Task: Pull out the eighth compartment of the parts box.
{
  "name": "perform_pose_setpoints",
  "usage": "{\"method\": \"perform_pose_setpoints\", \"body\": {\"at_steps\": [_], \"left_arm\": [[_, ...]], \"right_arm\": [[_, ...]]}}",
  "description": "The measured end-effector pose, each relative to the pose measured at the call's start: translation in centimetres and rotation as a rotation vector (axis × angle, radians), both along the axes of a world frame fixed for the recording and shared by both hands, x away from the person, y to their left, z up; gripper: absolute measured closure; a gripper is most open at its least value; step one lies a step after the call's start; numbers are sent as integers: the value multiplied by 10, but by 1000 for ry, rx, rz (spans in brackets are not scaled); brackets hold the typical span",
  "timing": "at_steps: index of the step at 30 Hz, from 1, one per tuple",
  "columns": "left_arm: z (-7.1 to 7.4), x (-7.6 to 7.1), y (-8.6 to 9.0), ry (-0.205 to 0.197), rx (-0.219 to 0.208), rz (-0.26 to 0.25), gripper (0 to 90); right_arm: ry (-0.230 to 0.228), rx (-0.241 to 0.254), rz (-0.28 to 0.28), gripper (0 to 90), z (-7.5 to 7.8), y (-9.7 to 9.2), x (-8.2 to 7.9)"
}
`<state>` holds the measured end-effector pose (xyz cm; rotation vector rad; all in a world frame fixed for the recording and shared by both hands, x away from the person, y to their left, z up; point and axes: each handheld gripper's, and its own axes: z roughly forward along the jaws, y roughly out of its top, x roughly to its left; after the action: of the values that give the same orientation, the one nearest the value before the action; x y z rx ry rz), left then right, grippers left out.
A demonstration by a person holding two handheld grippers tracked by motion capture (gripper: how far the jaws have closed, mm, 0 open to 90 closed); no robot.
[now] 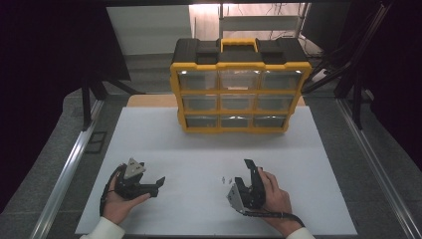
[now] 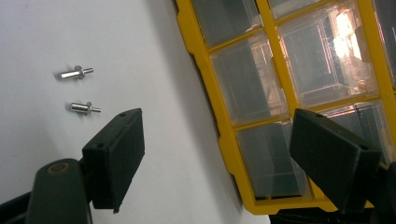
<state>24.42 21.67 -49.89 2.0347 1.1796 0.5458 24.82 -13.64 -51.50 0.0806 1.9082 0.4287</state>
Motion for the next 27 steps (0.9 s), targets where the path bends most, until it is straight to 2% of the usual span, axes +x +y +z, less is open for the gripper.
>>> {"method": "perform_pose_setpoints", "body": {"at_steps": [14, 17, 27], "left_arm": [[0, 0, 1, 1, -2, 4, 113], [0, 0, 1, 2, -3, 6, 113], [0, -1, 1, 1, -3, 6, 113]], "right_arm": [[-24, -18, 7, 180, -1, 4, 6], [-35, -39, 10, 181, -1, 6, 7], [-52, -32, 6, 186, 3, 8, 15]]}}
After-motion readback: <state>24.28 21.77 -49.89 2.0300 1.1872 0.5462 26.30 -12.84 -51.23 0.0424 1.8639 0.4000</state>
